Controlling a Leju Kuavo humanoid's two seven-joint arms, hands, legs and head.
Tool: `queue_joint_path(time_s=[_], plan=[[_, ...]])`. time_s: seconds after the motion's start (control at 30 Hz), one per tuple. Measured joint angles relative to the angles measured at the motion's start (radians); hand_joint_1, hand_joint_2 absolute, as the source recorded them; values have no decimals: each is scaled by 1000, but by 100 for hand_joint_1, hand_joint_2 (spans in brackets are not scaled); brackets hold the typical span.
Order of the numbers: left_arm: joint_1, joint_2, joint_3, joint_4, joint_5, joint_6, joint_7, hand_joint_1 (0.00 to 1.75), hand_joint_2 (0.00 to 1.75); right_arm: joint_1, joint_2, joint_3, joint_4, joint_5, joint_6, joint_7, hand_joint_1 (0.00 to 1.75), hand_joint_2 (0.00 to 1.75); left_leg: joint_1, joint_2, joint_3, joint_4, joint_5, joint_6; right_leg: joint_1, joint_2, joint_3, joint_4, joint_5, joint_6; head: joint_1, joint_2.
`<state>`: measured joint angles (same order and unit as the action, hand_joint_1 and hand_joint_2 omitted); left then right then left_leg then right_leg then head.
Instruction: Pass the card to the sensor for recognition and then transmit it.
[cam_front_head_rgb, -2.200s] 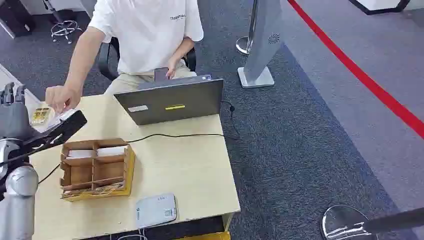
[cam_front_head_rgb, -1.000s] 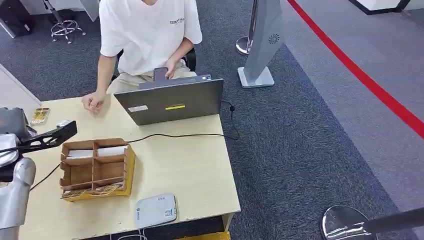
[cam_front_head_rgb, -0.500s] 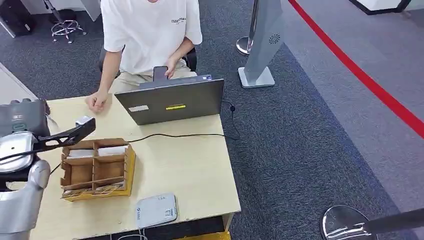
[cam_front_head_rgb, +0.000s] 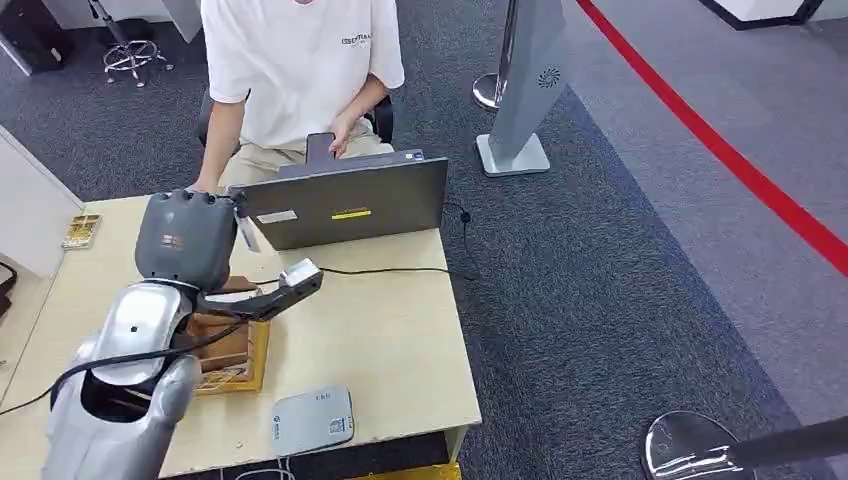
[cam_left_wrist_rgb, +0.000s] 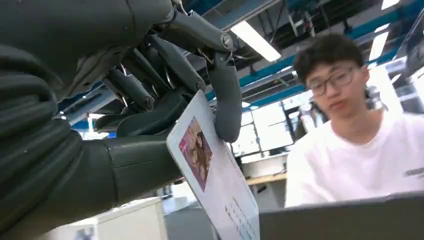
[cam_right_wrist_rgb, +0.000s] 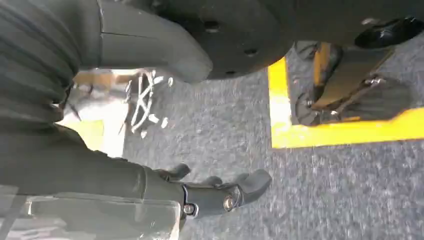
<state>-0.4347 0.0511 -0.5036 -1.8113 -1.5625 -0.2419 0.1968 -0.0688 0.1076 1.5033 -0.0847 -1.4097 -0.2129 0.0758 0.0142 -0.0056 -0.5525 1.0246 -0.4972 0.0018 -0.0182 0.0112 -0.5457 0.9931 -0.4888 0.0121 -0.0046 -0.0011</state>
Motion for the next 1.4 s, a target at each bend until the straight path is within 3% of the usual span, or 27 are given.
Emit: queue_joint_path(time_s=[0.03, 0.07, 0.1, 0.13, 0.17, 0.23, 0.33, 0.4, 0.5, 0.57, 0.63, 0.7, 0.73, 0.8, 0.97, 1.4], plan=[[3, -8, -14, -17, 0, -3, 0, 175, 175, 42, -16, -43, -86, 91, 3, 99, 0, 175, 3, -4, 2, 1, -2, -1, 2, -3, 4, 0, -3, -3, -3, 0], [10, -21, -24, -29, 0, -6, 1, 175, 175, 96, -24, -109, -171, 218, 23, 210, 0, 175, 11, -7, 0, 2, -4, -3, 11, -10, 9, -2, -3, -4, 8, 0], [19, -24, -27, -43, 0, -7, 2, 175, 175, 105, -29, -221, -224, 339, 20, 244, 0, 175, 14, 5, 0, 3, -4, -6, 13, 6, 4, -5, 5, -11, 20, 0], [23, -31, -31, -45, 0, -8, -8, 175, 175, 122, -30, -359, -277, 522, 18, 284, 0, 175, 23, 18, 0, 3, -6, -10, 23, 27, 5, -6, 7, -11, 7, 0], [30, -42, -34, -50, 0, -7, -20, 175, 175, 150, -33, -498, -319, 723, 21, 279, 0, 175, 29, 24, 0, 3, -9, -16, 27, 31, 6, -8, 9, -13, 12, 0], [44, -58, -37, -59, 0, -7, -43, 175, 175, 193, -24, -820, -426, 1366, 51, 264, 0, 175, 30, 30, -6, 3, -9, -18, 28, 34, 4, -10, 12, -18, 19, 0], [82, -87, -41, -70, 0, -22, -87, 175, 175, 241, 59, -1439, -526, 2498, 367, 214, 0, 175, 26, 18, -5, 2, -7, -16, 22, 20, 4, -7, 7, -15, 12, 0], [125, -100, -41, -74, 0, -29, -107, 175, 175, 232, 121, -1741, -570, 3017, 357, 197, 0, 175, 23, 15, -5, -1, -4, -18, 20, 15, 2, -5, 6, -16, 7, 0], [185, -109, -41, -78, 0, -20, -113, 175, 175, 216, 174, -2010, -623, 3047, 334, 194, 0, 175, 22, 10, -5, -1, -2, -19, 19, 10, 2, -3, 5, -17, 4, 0], [212, -113, -41, -81, 1, -20, -114, 175, 175, 221, 187, -2090, -654, 2965, 330, 197, 0, 175, 20, 6, -6, -1, -2, -19, 18, 7, 2, -2, 4, -18, 5, 0], [242, -114, -41, -83, 1, -17, -117, 175, 175, 224, 200, -2135, -676, 2729, 329, 197, 0, 175, 20, 7, -6, -1, -2, -18, 17, 7, 1, -2, 4, -18, 7, 0], [273, -113, -41, -84, 0, -1, -116, 175, 175, 228, 214, -2160, -695, 2364, 328, 205, 0, 175, 18, 7, -6, -1, -3, -18, 15, 7, 1, -2, 3, -16, 5, 0], [288, -111, -41, -84, 0, 8, -109, 175, 175, 229, 214, -2165, -703, 2243, 328, 209, 0, 175, 16, 7, -6, -1, -3, -18, 14, 6, 1, -2, 2, -15, 5, 0], [310, -106, -41, -84, 0, 21, -101, 175, 175, 231, 216, -2172, -723, 2139, 327, 215, 0, 175, 16, 6, -6, -1, -3, -18, 14, 5, 1, -2, 2, -15, 4, 0], [337, -96, -40, -92, 0, 23, -95, 175, 175, 238, 220, -2187, -752, 2239, 328, 220, 0, 175, 13, 6, -6, -1, -2, -17, 12, 4, 1, -2, 2, -15, 5, 0], [363, -90, -36, -111, 0, 23, -92, 175, 175, 242, 222, -2191, -776, 2241, 330, 223, 0, 175, 12, 6, -6, -1, -3, -15, 11, 4, 1, -2, 2, -14, 5, 0]])
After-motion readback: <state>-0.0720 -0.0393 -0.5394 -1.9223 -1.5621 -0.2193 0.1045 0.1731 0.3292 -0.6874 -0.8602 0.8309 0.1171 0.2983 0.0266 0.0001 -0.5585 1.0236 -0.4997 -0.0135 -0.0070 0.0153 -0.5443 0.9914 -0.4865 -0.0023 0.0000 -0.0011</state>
